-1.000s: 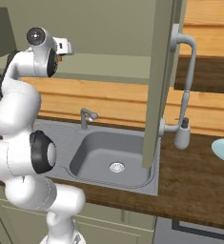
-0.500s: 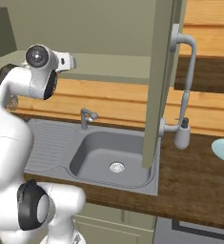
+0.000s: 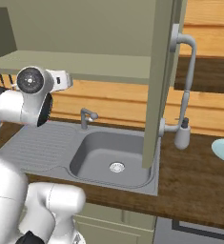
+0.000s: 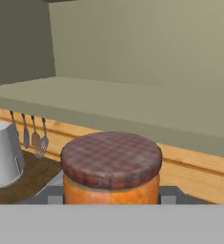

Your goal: From the different types of pastries on the counter, select a croissant and place it on the cutting board. Then retrieve a jar of jam from the cabinet and place it alongside the croissant on the cutting board.

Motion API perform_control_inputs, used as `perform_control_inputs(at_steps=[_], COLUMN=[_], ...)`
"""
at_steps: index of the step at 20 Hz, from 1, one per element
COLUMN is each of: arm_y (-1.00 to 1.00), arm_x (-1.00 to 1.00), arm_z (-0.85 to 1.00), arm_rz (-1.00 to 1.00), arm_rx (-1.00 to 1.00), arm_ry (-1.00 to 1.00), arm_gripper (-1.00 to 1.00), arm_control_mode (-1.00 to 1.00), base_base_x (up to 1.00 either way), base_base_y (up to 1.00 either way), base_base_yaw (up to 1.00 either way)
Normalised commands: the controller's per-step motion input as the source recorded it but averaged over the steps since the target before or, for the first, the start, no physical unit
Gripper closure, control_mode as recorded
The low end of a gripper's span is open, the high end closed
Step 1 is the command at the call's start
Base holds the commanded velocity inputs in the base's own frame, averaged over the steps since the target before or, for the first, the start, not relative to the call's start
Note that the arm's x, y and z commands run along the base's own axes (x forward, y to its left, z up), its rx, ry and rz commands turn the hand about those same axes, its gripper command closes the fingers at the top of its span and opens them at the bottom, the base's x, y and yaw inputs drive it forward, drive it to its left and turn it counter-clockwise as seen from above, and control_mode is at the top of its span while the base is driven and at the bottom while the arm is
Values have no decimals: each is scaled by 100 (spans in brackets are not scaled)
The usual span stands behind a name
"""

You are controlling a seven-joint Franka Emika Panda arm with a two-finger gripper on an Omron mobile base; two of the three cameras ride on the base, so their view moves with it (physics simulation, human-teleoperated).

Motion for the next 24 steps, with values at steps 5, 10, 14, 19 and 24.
perform_control_inputs(at_steps=[5,10,14,19,24], arm_y=[2,0,0,0,0], arm_x=[-32,0,0,0,0], arm_z=[-29,0,0,0,0], arm_rz=[3,0,0,0,0], arm_rx=[-4,0,0,0,0], arm_ry=[0,0,0,0,0], arm_gripper=[100,100,100,100,100], arm_control_mode=[100,100,100,100,100], base_base_x=[-40,-100,-100,-95,-63], base_base_y=[-2,-39,-76,-100,-100], base_base_yaw=[0,0,-2,-9,-7])
